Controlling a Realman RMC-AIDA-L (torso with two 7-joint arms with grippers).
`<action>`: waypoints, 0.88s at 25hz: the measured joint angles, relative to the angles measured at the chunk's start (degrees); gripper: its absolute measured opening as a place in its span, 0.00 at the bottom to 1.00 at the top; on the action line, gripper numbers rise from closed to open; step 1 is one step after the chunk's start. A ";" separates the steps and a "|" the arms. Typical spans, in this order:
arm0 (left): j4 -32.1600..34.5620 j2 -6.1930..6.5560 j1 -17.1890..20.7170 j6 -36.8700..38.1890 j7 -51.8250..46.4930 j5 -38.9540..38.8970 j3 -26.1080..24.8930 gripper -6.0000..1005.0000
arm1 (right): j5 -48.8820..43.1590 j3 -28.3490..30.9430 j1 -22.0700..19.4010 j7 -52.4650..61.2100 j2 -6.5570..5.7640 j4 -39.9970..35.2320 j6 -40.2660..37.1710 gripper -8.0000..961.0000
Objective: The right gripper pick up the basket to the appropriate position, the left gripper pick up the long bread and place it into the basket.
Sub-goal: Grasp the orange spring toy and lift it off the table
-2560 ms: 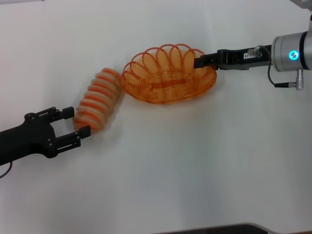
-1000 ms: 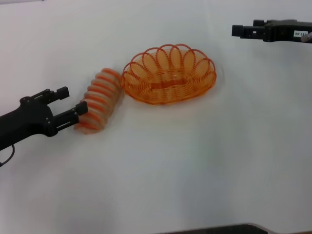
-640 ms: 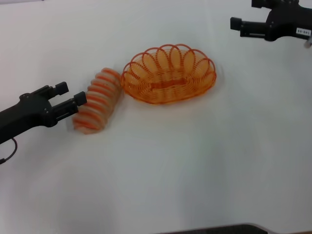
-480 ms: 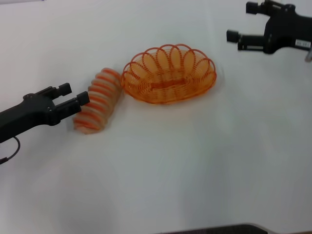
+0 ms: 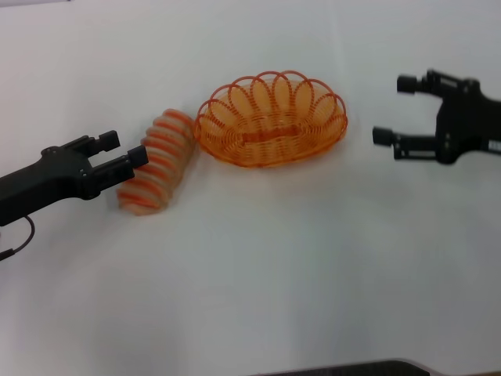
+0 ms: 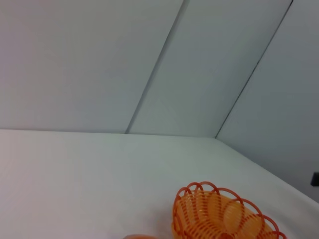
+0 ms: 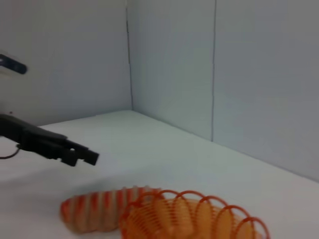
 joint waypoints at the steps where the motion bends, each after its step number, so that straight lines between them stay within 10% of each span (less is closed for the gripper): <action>1: 0.07 0.05 0.01 0.05 0.02 0.01 0.20 0.72 | 0.00 0.01 -0.67 -0.65 0.00 0.81 -0.66 0.98; 12: 1.26 1.76 0.68 2.33 -3.97 2.28 5.05 0.72 | 0.00 1.06 -2.39 -3.79 -0.09 2.50 -1.33 0.98; 22: 15.59 1.68 -0.24 0.62 -20.49 10.26 4.83 0.72 | 0.20 1.44 -0.83 -1.80 -0.24 2.54 1.95 0.98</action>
